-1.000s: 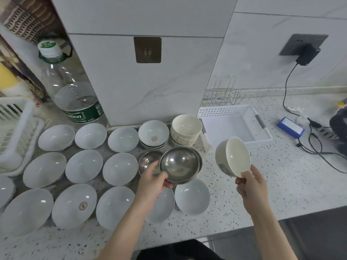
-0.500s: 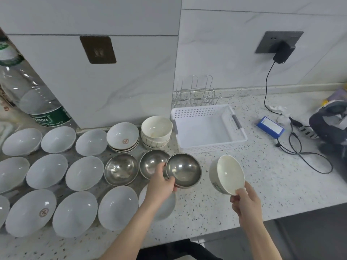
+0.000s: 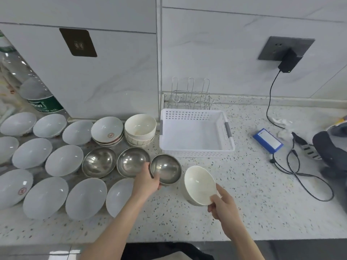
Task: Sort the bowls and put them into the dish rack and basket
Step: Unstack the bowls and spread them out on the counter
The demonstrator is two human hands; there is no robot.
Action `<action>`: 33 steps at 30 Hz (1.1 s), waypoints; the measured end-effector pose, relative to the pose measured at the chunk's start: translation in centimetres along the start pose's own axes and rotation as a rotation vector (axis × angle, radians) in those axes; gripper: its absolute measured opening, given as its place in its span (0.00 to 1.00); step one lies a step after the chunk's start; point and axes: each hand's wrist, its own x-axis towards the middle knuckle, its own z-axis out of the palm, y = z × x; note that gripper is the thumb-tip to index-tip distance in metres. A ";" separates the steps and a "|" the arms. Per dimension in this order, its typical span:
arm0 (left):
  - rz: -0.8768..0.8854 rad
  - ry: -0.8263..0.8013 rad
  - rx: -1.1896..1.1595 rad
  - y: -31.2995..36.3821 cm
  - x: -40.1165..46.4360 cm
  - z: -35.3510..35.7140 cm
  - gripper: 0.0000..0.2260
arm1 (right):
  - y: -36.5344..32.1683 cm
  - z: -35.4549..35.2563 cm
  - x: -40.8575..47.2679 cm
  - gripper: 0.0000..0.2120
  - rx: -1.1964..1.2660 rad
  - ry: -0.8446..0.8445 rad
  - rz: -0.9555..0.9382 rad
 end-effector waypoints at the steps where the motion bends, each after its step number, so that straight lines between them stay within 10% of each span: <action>1: -0.005 0.001 -0.004 0.1 0.1 0.2 0.15 | 0.0 0.0 0.1 0.24 -0.013 -0.020 -0.006; 13: -0.063 -0.172 0.085 0.4 -1.3 -0.1 0.38 | 0.1 1.5 0.1 0.28 -0.209 -0.240 -0.119; 21: 0.075 -0.009 0.334 -1.0 -4.1 -2.5 0.12 | 1.0 4.0 -0.3 0.31 -0.341 -0.328 -0.173; 33: 0.293 -0.056 0.820 -3.2 -4.8 -3.1 0.07 | 2.0 7.4 -1.3 0.28 -0.423 -0.256 -0.160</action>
